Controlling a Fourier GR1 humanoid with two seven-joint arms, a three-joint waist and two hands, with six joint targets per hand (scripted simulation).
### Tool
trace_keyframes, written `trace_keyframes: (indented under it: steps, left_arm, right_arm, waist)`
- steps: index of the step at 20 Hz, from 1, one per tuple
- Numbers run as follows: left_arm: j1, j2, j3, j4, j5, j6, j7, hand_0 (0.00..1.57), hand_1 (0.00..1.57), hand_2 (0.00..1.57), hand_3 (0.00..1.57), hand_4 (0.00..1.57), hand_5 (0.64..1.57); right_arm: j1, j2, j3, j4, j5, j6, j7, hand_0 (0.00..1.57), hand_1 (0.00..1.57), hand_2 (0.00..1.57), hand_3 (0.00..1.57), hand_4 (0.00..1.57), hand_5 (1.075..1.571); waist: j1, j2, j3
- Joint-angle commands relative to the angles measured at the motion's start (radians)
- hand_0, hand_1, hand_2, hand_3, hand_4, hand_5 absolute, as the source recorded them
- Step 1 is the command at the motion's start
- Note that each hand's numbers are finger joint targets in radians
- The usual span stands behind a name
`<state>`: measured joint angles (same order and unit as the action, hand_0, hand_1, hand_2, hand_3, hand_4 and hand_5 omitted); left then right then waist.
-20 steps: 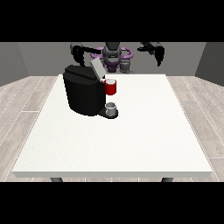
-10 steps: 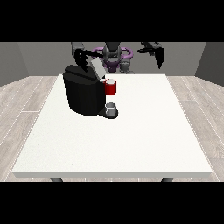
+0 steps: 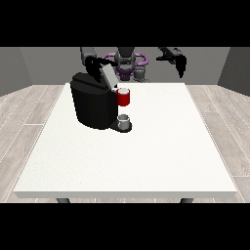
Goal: Insert the coffee pod into the coffee machine and close the lid
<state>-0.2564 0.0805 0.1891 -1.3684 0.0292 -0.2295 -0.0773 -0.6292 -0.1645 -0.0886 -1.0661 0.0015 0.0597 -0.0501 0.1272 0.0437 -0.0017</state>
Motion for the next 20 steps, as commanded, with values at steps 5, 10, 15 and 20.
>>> trace_keyframes:
  steps: [5, 10, 15, 20]
  left_arm:
    - [-0.031, 0.018, 0.000, -0.001, 0.004, 0.036, 0.015, 0.00, 0.00, 0.00, 0.00, 0.00, 1.571]
    - [-0.027, 0.064, 0.028, 0.020, 0.038, -0.004, -0.014, 0.00, 0.00, 0.00, 0.00, 0.00, 1.571]
    - [0.033, -0.034, -0.063, -0.008, -0.036, 0.080, -0.020, 0.00, 0.00, 0.00, 0.00, 0.00, 1.571]
    - [0.022, 0.035, -0.026, 0.007, 0.003, 0.021, -0.028, 0.00, 0.00, 0.00, 0.00, 0.19, 1.571]
  right_arm:
    - [-0.076, 0.032, 0.013, 0.053, 0.023, -0.017, -0.005, 0.00, 0.00, 0.00, 0.00, 0.00, 1.571]
    - [-0.083, -0.002, 0.008, 0.071, 0.027, 0.032, -0.039, 0.00, 0.00, 0.00, 0.00, 0.08, 1.571]
    - [-0.112, 0.055, 0.057, 0.082, 0.084, -0.029, -0.006, 0.00, 0.00, 0.00, 0.00, 0.14, 1.571]
    - [-0.180, 0.023, 0.060, 0.079, 0.113, -0.015, 0.006, 0.00, 0.00, 0.00, 0.00, 0.12, 1.571]
  waist:
    - [0.000, 0.032, 0.0016]
    - [-0.011, 0.050, 0.0016]
    - [0.013, 0.013, 0.0015]
    - [0.032, 0.028, 0.0015]
